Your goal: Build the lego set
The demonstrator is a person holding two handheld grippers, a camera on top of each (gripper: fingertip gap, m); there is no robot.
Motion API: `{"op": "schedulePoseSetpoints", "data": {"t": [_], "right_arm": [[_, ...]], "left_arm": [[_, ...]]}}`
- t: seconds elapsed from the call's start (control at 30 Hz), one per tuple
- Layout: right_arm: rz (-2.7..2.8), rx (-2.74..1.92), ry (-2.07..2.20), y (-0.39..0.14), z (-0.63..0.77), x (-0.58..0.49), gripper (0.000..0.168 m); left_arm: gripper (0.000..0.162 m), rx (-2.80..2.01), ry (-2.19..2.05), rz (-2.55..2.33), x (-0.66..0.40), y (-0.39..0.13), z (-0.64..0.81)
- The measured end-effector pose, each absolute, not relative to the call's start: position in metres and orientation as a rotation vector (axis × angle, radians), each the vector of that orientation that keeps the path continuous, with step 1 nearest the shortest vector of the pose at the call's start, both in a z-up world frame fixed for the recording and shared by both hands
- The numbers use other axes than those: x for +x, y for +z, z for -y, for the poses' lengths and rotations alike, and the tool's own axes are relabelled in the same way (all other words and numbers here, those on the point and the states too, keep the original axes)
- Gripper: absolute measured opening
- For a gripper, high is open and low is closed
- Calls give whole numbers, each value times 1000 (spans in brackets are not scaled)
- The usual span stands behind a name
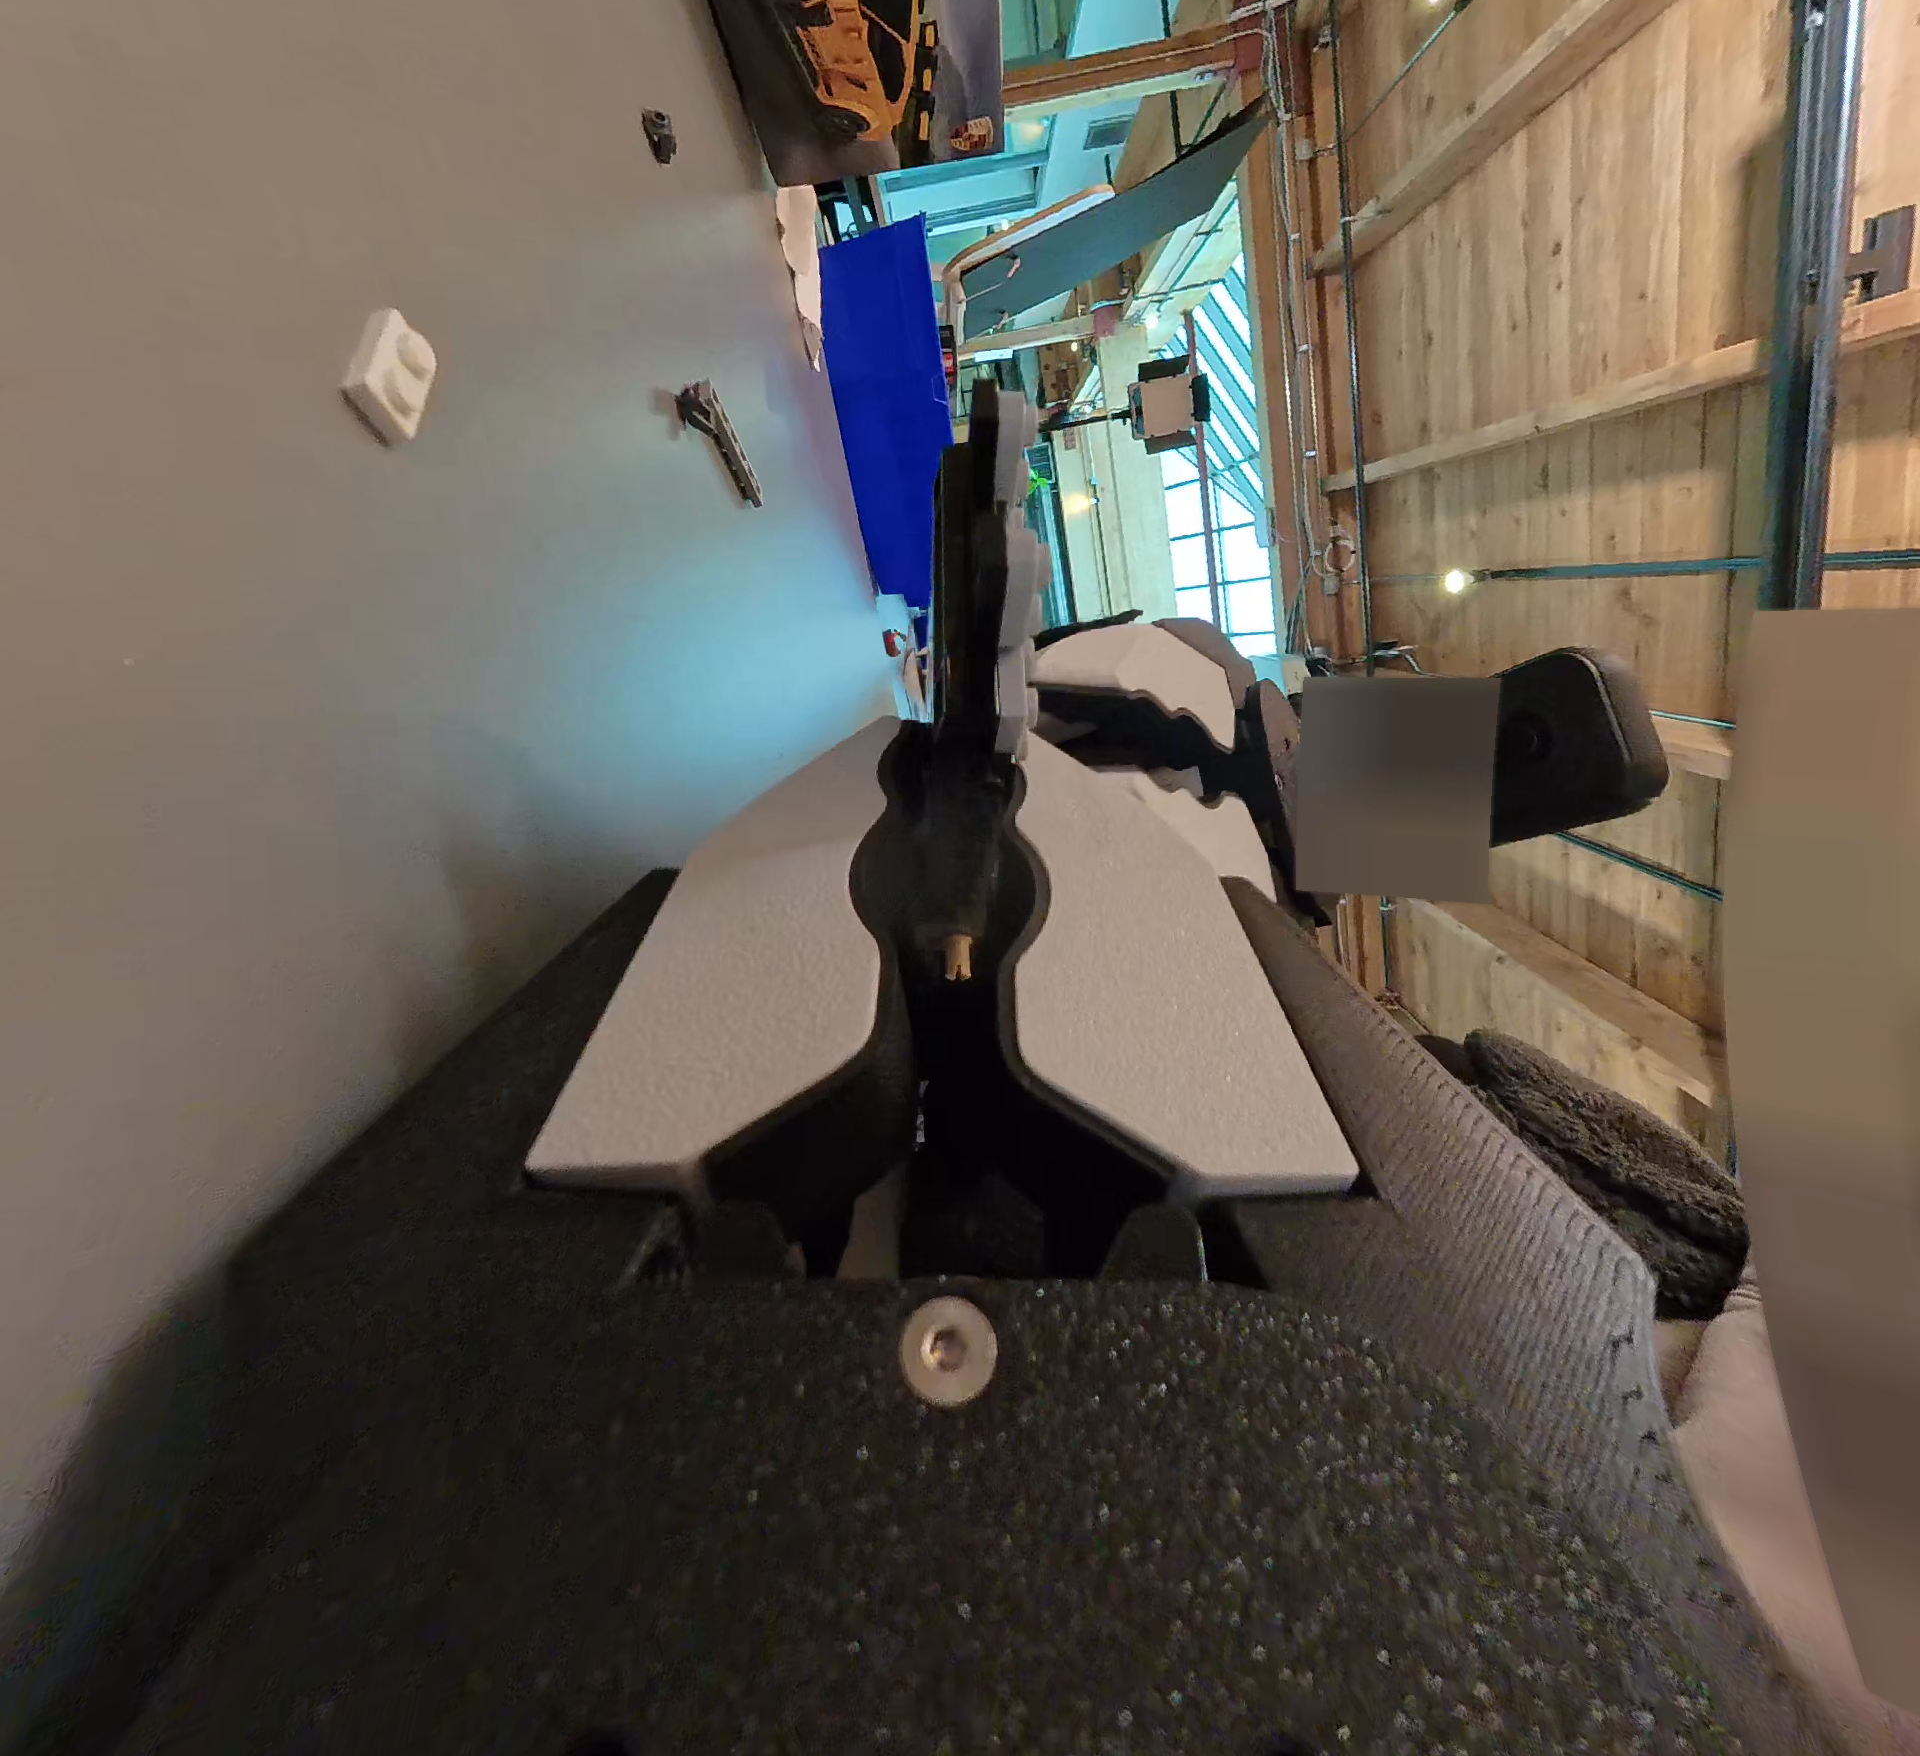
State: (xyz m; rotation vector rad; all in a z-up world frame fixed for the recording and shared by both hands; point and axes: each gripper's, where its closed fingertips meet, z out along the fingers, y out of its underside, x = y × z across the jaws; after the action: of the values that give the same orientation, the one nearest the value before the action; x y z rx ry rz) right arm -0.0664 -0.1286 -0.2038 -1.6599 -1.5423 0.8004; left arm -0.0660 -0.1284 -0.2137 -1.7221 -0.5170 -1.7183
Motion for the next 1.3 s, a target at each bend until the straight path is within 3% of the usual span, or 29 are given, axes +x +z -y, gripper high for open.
{"op": "schedulePoseSetpoints", "data": {"t": [1.3], "right_arm": [[1498, -1682, 836, -205, 118, -57, 11]], "left_arm": [[12, -1702, -1696, 534, -69, -218, 123]]}}
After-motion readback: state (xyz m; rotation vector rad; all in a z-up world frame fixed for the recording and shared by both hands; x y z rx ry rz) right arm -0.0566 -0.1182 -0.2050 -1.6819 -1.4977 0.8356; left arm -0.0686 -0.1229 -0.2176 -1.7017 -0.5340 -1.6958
